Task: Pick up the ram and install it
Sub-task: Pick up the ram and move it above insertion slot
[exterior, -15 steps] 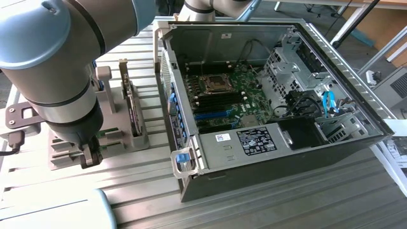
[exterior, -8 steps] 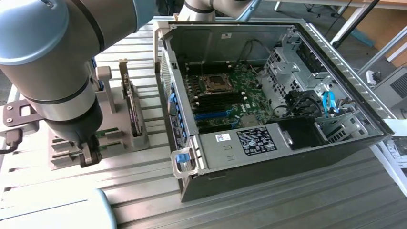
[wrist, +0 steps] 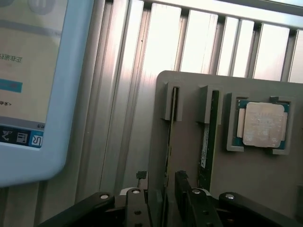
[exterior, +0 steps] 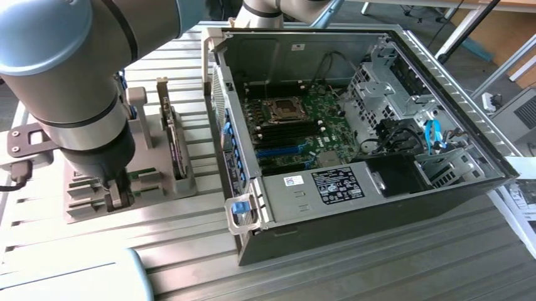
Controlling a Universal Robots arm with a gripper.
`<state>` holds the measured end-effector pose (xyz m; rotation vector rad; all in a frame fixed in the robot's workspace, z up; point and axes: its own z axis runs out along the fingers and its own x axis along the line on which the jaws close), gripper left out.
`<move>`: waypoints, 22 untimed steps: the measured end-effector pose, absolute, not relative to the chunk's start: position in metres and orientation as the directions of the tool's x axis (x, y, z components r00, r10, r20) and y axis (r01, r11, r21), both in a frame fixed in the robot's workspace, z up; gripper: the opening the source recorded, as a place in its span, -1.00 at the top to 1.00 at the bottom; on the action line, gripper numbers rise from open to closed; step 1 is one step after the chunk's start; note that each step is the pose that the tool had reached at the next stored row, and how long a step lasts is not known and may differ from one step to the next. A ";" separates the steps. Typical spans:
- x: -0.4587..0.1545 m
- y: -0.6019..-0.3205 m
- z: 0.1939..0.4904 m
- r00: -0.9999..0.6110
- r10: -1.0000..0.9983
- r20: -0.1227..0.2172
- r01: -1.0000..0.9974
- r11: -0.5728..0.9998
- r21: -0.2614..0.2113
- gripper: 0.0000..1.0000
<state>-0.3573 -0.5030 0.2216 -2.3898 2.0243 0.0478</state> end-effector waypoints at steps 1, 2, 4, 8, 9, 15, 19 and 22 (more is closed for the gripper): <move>-0.357 -0.501 0.221 0.164 -0.986 -0.030 -0.986 -0.165 0.013 0.28; -0.357 -0.501 0.220 0.164 -0.986 -0.031 -0.986 -0.165 0.012 0.28; -0.357 -0.501 0.218 0.164 -0.986 -0.032 -0.986 -0.165 0.012 0.28; -0.357 -0.501 0.212 0.164 -0.986 -0.033 -0.986 -0.165 0.012 0.28; -0.357 -0.501 0.210 0.164 -0.986 -0.033 -0.986 -0.165 0.012 0.28; -0.369 -0.500 0.207 0.164 -0.986 -0.033 -0.986 -0.165 0.011 0.28; -0.372 -0.500 0.206 0.164 -0.986 -0.033 -0.986 -0.165 0.010 0.28; -0.372 -0.500 0.206 0.164 -0.986 -0.033 -0.986 -0.165 0.011 0.28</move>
